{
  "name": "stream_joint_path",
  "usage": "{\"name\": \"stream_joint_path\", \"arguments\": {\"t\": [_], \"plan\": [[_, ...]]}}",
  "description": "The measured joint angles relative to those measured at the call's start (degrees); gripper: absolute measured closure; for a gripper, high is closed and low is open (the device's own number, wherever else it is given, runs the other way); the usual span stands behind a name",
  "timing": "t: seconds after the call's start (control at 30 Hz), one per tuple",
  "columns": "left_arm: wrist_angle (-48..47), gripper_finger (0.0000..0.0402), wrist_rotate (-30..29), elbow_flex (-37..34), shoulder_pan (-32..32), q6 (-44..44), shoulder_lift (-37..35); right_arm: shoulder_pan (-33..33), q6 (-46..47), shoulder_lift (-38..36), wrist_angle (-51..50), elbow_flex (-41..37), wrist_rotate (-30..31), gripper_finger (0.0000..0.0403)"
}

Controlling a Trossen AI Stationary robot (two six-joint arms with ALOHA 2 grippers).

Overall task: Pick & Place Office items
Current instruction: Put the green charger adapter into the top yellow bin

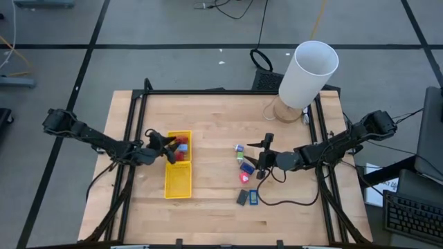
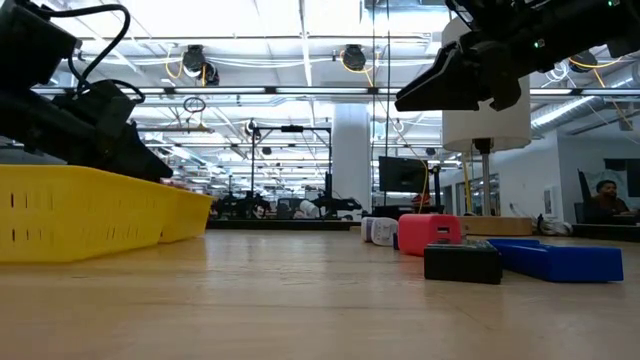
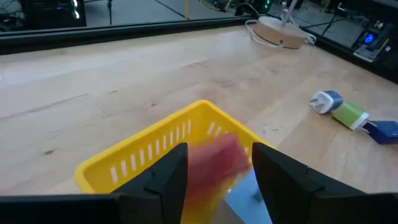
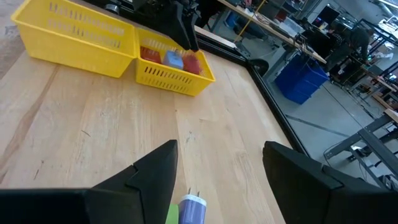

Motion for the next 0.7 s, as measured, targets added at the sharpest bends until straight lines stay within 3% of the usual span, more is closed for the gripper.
{"name": "stream_joint_path", "arguments": {"t": [0.47,0.7], "plan": [[0.2,0.0268,0.0,0.0,0.0,2.0,0.0,0.0,0.0,0.0,0.1,0.0,0.0,0.0179],[0.8,0.0263,0.0,0.0,0.0,2.0,0.0,0.0,0.0,0.0,0.1,0.0,0.0,0.018]]}}
